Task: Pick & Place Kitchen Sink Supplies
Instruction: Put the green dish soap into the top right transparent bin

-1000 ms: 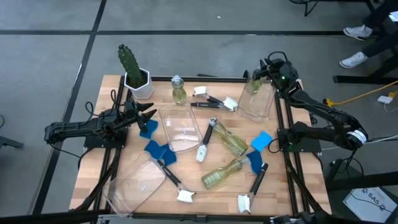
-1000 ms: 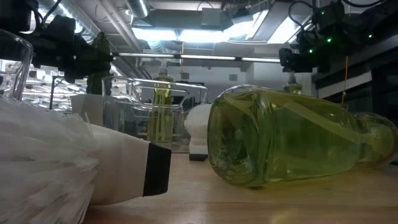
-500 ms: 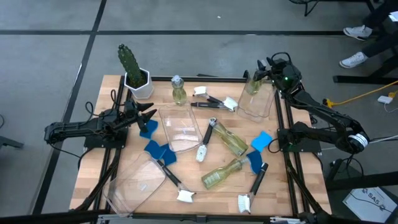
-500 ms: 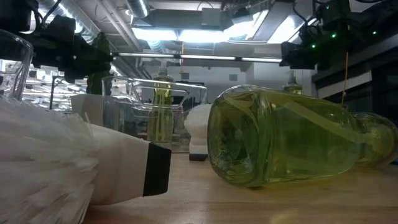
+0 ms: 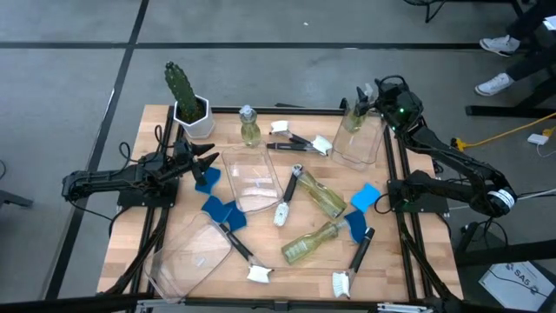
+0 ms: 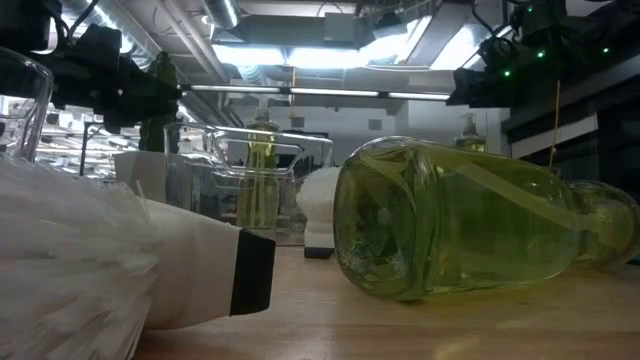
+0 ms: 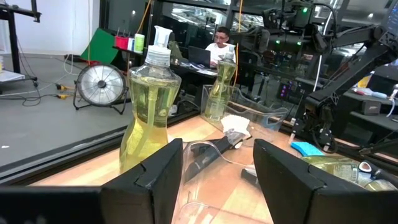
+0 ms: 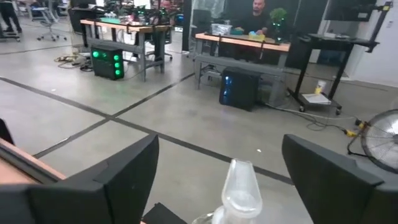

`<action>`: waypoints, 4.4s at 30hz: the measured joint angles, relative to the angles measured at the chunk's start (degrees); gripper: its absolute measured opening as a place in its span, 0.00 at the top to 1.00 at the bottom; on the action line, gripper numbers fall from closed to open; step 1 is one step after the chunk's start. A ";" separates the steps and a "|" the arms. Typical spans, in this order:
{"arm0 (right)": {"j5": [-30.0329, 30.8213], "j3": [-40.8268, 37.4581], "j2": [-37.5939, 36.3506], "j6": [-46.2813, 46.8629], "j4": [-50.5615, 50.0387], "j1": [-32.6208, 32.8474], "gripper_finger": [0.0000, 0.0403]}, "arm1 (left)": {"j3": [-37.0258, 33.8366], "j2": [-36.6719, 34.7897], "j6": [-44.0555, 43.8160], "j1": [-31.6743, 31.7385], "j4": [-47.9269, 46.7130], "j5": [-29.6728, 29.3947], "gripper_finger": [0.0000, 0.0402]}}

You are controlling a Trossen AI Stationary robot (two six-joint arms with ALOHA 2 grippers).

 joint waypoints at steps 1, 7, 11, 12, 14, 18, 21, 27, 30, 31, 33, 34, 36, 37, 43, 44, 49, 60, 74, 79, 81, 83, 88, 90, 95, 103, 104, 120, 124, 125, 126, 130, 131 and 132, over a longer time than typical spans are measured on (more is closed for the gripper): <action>0.02 0.00 0.00 -0.37 0.02 0.00 0.16 | 0.00 0.02 -0.01 0.00 0.00 0.00 0.53; 1.81 -0.04 0.00 -4.34 0.36 0.00 0.16 | 0.01 0.00 -0.01 0.00 0.00 0.00 0.52; 2.13 0.35 -0.16 -4.10 2.92 0.02 0.16 | 0.01 0.00 -0.01 0.00 0.00 0.01 0.53; 2.11 1.12 -0.17 -4.39 3.03 0.17 0.16 | 0.01 0.01 0.00 0.00 0.00 0.00 0.53; 2.12 3.22 -0.20 -5.14 2.88 1.11 0.16 | 0.00 0.00 0.00 -0.01 0.00 0.00 0.53; 1.31 8.63 -0.19 -10.11 -0.46 5.25 0.16 | 0.00 0.02 0.00 0.01 0.00 0.00 0.52; 1.05 13.20 -0.07 -14.24 -2.77 9.62 0.16 | 0.02 0.00 -0.02 -0.01 0.00 0.00 0.53; 1.02 21.91 0.37 -14.68 -9.36 18.98 0.16 | 0.01 0.01 -0.01 0.00 0.00 0.00 0.52; 0.93 24.77 1.49 -14.69 -10.78 23.60 0.16 | 0.01 0.01 -0.02 0.00 0.00 0.00 0.52; 0.87 25.39 1.94 -14.54 -10.95 25.16 0.16 | 0.00 0.00 0.00 0.00 0.00 0.00 0.53; 0.86 26.24 2.86 -13.77 -10.99 28.23 0.16 | 0.02 0.02 -0.02 0.01 0.00 0.00 0.53; 0.87 26.44 3.37 -13.38 -10.91 29.79 0.16 | 0.00 0.00 0.00 0.01 0.00 0.00 0.53; 0.87 26.51 4.57 -13.11 -10.54 32.74 0.16 | 0.00 0.00 0.00 -0.01 0.00 0.00 0.53; 0.87 26.51 5.28 -13.13 -10.25 34.24 0.16 | 0.00 0.01 -0.01 0.00 0.00 0.00 0.52; 1.01 26.51 11.46 -13.13 -5.03 43.23 0.16 | 0.01 0.00 0.00 -0.01 0.00 0.00 0.53; 1.13 26.51 12.66 -13.17 -3.55 44.65 0.16 | 0.02 0.02 0.00 -0.01 0.00 0.00 0.53; 5.55 26.51 19.03 -13.33 4.17 50.72 0.16 | 0.01 0.00 -0.01 -0.01 0.00 0.00 0.52; 11.93 26.51 30.17 -12.68 14.18 58.08 0.16 | 0.00 0.00 0.00 -0.01 0.00 0.00 0.53; 12.07 44.87 50.33 -5.74 10.85 50.76 0.16 | 0.02 0.00 -0.01 -0.01 0.00 0.00 0.52; 16.75 48.75 54.33 -3.34 9.16 46.83 0.16 | 0.00 0.00 0.00 -0.01 0.00 0.00 0.52; 16.51 48.78 54.91 -1.87 8.35 45.05 0.16 | 0.00 0.00 -0.02 -0.01 0.00 0.02 0.53; 13.08 48.78 55.59 1.30 7.85 43.24 0.16 | 0.02 0.02 -0.02 0.01 0.00 0.00 0.53; 9.11 48.78 57.26 4.58 5.92 40.46 0.16 | 0.00 0.01 -0.01 0.00 0.00 0.01 0.53; 8.79 48.78 58.38 3.67 6.17 39.68 0.16 | 0.00 0.02 -0.02 0.01 0.00 0.02 0.53; 8.39 48.78 60.32 2.46 7.42 38.98 0.16 | 0.00 0.00 0.00 0.01 0.00 0.02 0.52; 8.41 48.76 62.73 -3.46 14.64 38.09 0.16 | 0.02 0.01 -0.02 0.01 0.00 0.02 0.53; 8.44 48.76 63.09 -3.84 14.49 37.82 0.16 | 0.02 0.02 0.00 0.01 0.00 0.02 0.52; 7.33 54.74 65.45 -3.91 11.79 36.60 0.16 | 0.02 0.00 0.00 -0.01 0.00 0.02 0.52; 5.27 59.35 68.82 -2.86 8.29 36.59 0.16 | 0.00 0.00 -0.02 0.01 0.00 0.00 0.53; 5.15 60.76 69.70 -3.22 7.85 36.64 0.16 | 0.00 0.02 -0.02 -0.01 0.00 0.02 0.53; 5.57 62.16 70.30 -3.52 6.83 36.74 0.16 | 0.02 0.01 -0.01 0.00 0.00 0.02 0.53; 5.94 67.70 72.00 -3.36 1.44 36.81 0.19 | 0.02 0.02 0.00 0.01 0.00 0.02 0.52; 5.96 68.65 72.40 -2.78 -0.04 36.81 0.21 | 0.01 0.01 0.00 -0.01 0.00 0.02 0.52; 5.93 69.35 72.74 -2.05 -1.02 36.77 0.23 | 0.00 0.02 -0.02 -0.01 0.00 0.02 0.53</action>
